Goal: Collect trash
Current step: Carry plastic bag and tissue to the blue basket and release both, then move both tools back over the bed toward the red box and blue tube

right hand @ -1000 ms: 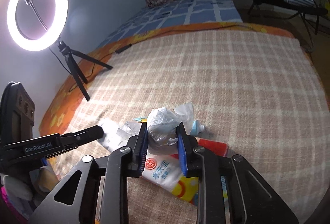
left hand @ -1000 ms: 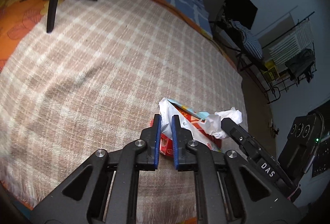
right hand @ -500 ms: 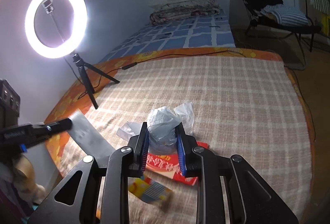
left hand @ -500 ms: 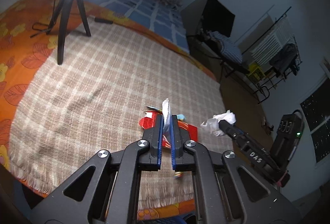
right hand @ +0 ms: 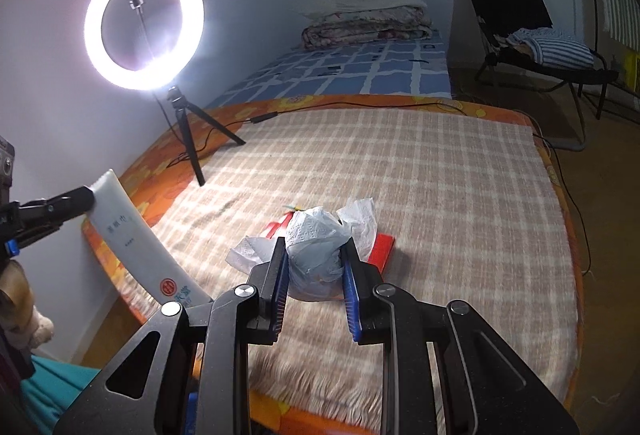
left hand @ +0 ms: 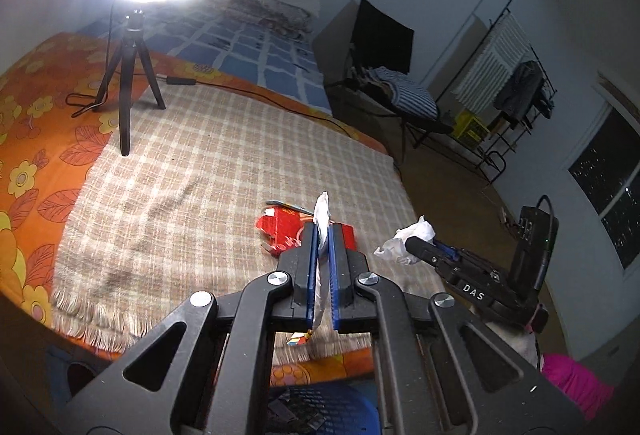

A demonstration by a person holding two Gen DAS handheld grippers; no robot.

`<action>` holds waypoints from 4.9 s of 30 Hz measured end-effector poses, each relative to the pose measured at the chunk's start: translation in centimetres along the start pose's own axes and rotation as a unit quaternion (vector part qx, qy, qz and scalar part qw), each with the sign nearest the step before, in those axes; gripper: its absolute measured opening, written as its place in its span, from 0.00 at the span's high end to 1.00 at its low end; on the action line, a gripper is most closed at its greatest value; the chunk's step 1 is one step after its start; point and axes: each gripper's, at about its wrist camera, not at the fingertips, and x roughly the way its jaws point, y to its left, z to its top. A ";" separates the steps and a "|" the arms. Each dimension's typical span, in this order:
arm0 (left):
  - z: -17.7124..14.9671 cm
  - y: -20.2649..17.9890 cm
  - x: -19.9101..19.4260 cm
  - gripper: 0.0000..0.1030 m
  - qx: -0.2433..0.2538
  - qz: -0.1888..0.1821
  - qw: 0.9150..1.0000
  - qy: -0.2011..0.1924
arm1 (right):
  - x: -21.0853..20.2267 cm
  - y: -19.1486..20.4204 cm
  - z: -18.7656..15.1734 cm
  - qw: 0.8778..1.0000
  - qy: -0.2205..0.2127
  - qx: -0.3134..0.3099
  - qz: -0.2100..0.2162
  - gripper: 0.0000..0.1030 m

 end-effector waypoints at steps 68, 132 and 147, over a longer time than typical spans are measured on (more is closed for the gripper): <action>-21.0 -1.4 6.3 0.94 0.125 0.105 0.941 0.295 | 0.7 5.7 -21.1 0.962 0.264 -0.037 0.067 0.65; 1.0 3.8 12.7 0.49 0.094 0.109 0.983 0.113 | 7.9 -4.0 1.0 0.992 0.118 -0.017 0.045 0.47; 1.7 5.7 14.3 0.49 0.085 0.096 0.984 0.121 | 14.8 -5.1 2.6 0.987 0.151 -0.038 0.044 0.47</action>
